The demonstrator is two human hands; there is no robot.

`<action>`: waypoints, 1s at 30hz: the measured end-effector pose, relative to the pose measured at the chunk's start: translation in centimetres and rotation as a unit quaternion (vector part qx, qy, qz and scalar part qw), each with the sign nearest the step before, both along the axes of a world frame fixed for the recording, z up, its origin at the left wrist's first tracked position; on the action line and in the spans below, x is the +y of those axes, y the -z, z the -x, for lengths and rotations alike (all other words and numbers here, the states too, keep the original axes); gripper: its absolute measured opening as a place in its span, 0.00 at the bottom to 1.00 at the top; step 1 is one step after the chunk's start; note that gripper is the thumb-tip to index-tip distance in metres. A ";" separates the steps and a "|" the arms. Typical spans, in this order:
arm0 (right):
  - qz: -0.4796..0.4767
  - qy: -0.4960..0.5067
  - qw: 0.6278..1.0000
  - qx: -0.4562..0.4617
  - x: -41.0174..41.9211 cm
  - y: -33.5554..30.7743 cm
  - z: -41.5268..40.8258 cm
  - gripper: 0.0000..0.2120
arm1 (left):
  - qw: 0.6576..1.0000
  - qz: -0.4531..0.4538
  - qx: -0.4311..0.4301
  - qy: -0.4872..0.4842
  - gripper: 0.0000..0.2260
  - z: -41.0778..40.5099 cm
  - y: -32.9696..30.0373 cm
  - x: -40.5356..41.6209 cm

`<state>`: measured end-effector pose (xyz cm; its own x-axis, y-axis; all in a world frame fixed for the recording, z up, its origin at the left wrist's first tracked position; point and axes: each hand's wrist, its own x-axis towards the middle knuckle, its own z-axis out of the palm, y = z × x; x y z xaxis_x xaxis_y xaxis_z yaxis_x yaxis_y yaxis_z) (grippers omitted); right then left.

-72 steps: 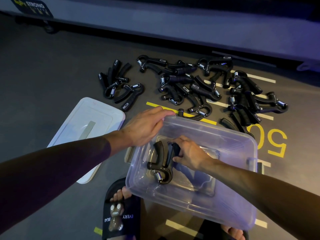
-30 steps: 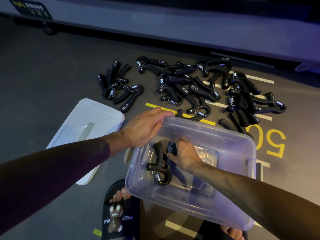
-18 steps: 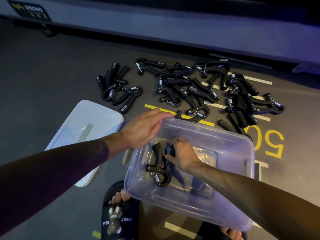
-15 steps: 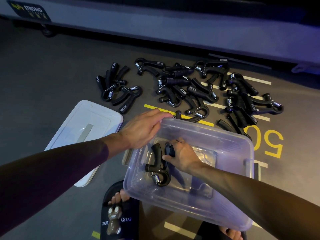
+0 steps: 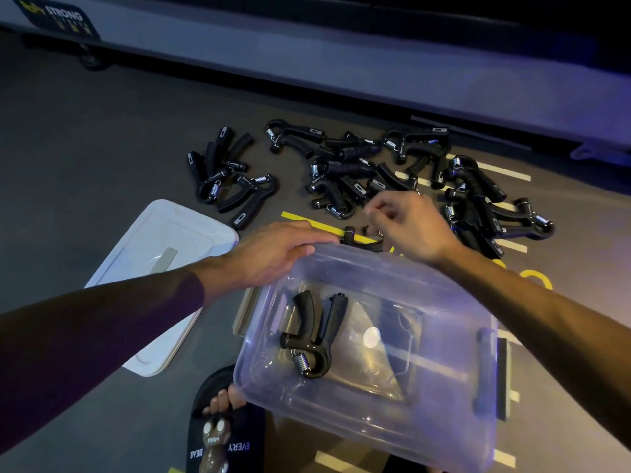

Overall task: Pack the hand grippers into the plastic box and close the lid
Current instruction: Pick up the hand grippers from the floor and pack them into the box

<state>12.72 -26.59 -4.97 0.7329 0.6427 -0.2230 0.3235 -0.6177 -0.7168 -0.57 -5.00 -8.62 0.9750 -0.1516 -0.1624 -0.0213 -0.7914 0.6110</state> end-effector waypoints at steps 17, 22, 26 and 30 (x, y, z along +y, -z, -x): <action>0.340 -0.289 0.881 -0.157 0.6 11.3 -6.9 0.18 | 0.997 0.007 -0.078 0.020 0.16 0.3 1.2 3.3; 0.125 -0.164 0.978 -0.028 -0.2 8.9 -7.2 0.12 | 0.997 0.000 -0.071 0.007 0.16 0.4 0.9 3.0; 0.008 -0.064 0.991 0.118 -0.2 5.7 -6.0 0.13 | 0.999 -0.011 -0.053 0.003 0.16 0.6 1.0 2.9; -0.004 0.002 0.992 0.126 -1.4 4.6 -4.4 0.14 | 0.998 0.003 -0.057 -0.027 0.17 0.9 0.8 2.4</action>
<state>17.14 -28.03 -9.52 0.6563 0.6430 -0.3947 0.1310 -0.6123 -0.7797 -1.51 -2.65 -9.40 0.9939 -0.0990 -0.0483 -0.0488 -0.7890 0.6124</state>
